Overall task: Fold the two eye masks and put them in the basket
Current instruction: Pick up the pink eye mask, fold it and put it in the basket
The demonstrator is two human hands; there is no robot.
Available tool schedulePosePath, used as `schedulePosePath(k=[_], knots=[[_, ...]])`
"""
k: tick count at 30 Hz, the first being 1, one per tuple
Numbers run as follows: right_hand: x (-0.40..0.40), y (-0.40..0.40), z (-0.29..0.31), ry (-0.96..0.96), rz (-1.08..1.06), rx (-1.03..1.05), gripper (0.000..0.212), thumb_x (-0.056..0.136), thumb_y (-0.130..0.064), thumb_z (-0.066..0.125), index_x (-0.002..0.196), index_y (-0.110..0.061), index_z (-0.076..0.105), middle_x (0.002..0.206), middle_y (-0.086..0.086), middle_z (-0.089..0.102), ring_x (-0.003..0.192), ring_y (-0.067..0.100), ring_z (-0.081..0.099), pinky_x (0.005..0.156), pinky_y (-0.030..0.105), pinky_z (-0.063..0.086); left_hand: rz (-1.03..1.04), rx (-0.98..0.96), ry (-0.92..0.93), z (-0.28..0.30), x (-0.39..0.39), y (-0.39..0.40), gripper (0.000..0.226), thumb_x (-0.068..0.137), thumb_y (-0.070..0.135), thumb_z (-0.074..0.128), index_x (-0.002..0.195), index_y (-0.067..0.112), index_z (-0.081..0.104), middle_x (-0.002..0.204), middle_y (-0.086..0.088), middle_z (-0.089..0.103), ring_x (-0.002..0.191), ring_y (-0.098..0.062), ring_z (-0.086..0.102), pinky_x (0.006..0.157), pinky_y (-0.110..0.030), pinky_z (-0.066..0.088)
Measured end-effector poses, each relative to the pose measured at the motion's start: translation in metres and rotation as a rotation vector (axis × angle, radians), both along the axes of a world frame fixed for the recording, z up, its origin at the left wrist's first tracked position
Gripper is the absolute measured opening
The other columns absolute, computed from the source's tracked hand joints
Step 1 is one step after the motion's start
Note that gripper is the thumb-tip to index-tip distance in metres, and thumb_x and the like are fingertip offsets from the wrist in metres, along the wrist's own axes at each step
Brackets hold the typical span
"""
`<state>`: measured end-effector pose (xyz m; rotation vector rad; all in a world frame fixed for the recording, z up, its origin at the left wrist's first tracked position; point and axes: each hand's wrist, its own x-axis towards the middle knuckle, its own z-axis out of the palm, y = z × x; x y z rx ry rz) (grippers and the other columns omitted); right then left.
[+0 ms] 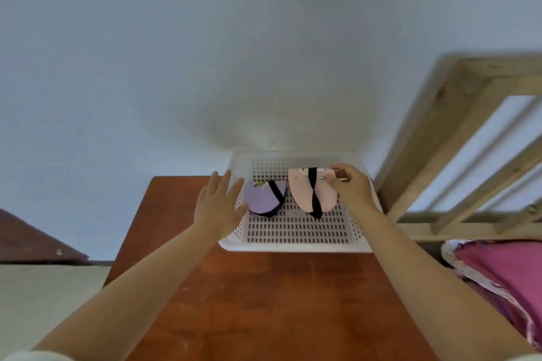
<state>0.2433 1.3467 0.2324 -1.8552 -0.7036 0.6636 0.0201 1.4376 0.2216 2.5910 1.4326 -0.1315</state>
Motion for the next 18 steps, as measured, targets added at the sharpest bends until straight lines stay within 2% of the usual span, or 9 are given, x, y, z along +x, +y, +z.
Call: schedulePosePath(k=[4,8,11,14,18], knots=[[0.006,0.042,-0.03,0.07,-0.065,-0.134,0.029,0.083,0.002,0.051,0.112,-0.002,0.058,0.122,0.02,0.058,0.113,0.034,0.053,0.092,0.037,0.044,-0.072,-0.063,-0.02,-0.009,0.007,0.04,0.062,0.094,0.045,0.028,0.143,0.023,-0.003,0.156,-0.003,-0.012,0.143,-0.023,-0.017,0.119,-0.041,0.0],[0.009,0.057,-0.049,0.097,-0.093,-0.238,0.029,0.085,0.0,0.052,0.114,-0.002,0.056,0.124,0.019,0.057,0.113,0.032,0.052,0.089,0.035,0.043,-0.128,-0.21,-0.043,-0.016,0.016,0.055,0.074,0.093,0.045,0.032,0.141,0.009,-0.012,0.154,-0.009,-0.02,0.142,-0.021,-0.02,0.118,-0.034,-0.007],[0.013,0.059,-0.057,0.073,-0.06,-0.285,0.029,0.085,-0.003,0.053,0.114,-0.003,0.056,0.125,0.019,0.056,0.113,0.031,0.051,0.089,0.032,0.041,-0.129,-0.193,-0.028,-0.023,0.02,0.055,0.079,0.093,0.047,0.03,0.138,0.0,-0.016,0.152,-0.015,-0.024,0.14,-0.025,-0.023,0.115,-0.031,-0.012],[0.02,0.055,-0.064,0.101,-0.036,-0.323,0.028,0.084,-0.002,0.056,0.112,-0.004,0.058,0.124,0.018,0.056,0.112,0.031,0.052,0.091,0.035,0.043,-0.086,-0.175,-0.023,-0.028,0.022,0.054,0.082,0.092,0.049,0.03,0.137,-0.002,-0.017,0.152,-0.017,-0.023,0.14,-0.026,-0.023,0.116,-0.032,-0.011],[0.02,0.057,-0.069,0.031,-0.03,-0.377,0.027,0.084,-0.004,0.054,0.111,-0.004,0.059,0.122,0.018,0.059,0.111,0.03,0.053,0.085,0.031,0.042,-0.038,-0.206,-0.024,-0.026,0.024,0.053,0.089,0.09,0.05,0.034,0.135,-0.004,-0.021,0.151,-0.018,-0.024,0.14,-0.027,-0.022,0.116,-0.032,-0.011]])
